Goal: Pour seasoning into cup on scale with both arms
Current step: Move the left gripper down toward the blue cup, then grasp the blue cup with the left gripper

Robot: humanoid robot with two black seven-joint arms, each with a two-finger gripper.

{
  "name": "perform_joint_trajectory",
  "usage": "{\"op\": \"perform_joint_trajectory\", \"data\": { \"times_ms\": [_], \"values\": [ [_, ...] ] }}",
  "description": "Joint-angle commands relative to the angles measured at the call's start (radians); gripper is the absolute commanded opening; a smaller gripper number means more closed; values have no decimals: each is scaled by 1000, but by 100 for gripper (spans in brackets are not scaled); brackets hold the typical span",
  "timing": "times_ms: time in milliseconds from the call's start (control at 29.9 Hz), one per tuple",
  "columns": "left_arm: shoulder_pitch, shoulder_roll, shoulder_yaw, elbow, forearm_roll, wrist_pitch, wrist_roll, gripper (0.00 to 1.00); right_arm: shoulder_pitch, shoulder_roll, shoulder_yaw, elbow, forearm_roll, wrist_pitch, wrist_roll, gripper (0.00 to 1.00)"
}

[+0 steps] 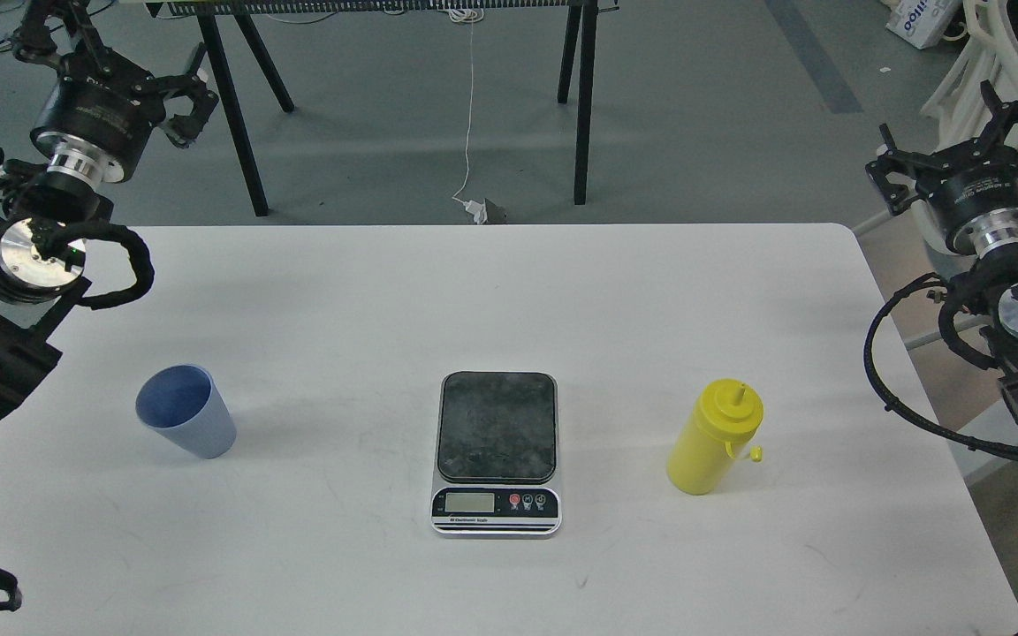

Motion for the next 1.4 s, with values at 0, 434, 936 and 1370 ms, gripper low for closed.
{"op": "perform_joint_trajectory", "data": {
  "times_ms": [0,434,936,1370],
  "values": [
    [-1,5,4,0,3,1,4,100,-5,-2,7,13,0,0,4,99],
    [2,278,123,-224,174,-54,-3,99,-95,-27,24,188,0,0,15,100],
    [174,625,173,-546,1343,111,-152,95,-247,-70,98,245,2,0,24,99],
    [213,625,432,-476,2060,407,-151,81,-290,-152,116,310,2,0,24,100]
  ]
}}
